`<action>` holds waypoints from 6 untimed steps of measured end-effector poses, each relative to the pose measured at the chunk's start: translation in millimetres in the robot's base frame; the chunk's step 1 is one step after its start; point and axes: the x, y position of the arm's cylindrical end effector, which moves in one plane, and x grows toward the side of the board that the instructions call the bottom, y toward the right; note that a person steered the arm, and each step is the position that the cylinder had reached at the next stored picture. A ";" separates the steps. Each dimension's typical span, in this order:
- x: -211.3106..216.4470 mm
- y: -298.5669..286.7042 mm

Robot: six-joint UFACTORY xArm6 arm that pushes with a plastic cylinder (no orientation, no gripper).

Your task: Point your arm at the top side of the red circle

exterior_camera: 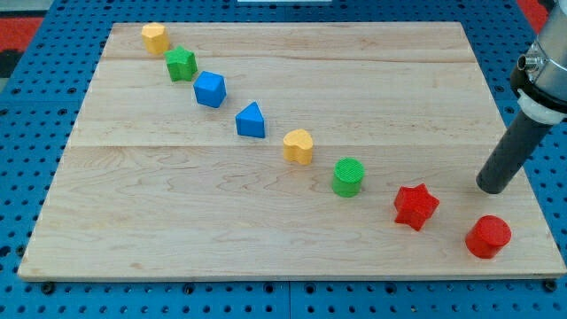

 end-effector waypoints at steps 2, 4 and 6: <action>0.0 -1.2; 4.6 -13.5; 28.5 -8.1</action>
